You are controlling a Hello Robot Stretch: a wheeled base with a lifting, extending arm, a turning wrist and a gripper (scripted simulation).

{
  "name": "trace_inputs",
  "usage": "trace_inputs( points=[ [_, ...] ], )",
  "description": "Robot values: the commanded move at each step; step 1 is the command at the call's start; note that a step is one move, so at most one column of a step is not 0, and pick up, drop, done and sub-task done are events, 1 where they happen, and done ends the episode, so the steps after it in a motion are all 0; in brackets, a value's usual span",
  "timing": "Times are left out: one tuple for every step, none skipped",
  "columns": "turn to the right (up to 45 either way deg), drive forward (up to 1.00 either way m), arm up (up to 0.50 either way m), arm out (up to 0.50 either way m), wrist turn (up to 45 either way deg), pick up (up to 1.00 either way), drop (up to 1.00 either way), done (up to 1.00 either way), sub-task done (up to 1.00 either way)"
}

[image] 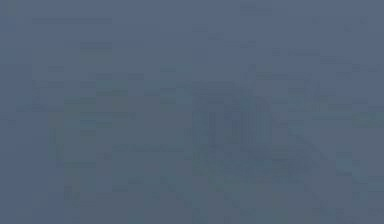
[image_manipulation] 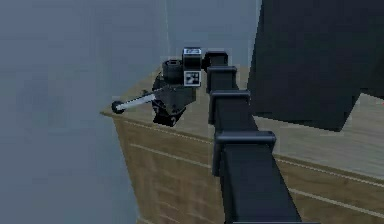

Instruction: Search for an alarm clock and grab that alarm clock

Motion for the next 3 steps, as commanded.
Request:
trace_inputs(
  points=[
    [0.0, 0.00, 0.00, 0.00, 27.0, 0.00, 0.00, 0.00, 0.00],
    [0.0, 0.00, 0.00, 0.00, 0.0, 1.00, 0.00, 0.00, 0.00],
    [0.0, 0.00, 0.00, 0.00, 0.0, 0.00, 0.00, 1.00, 0.00]
  ],
)
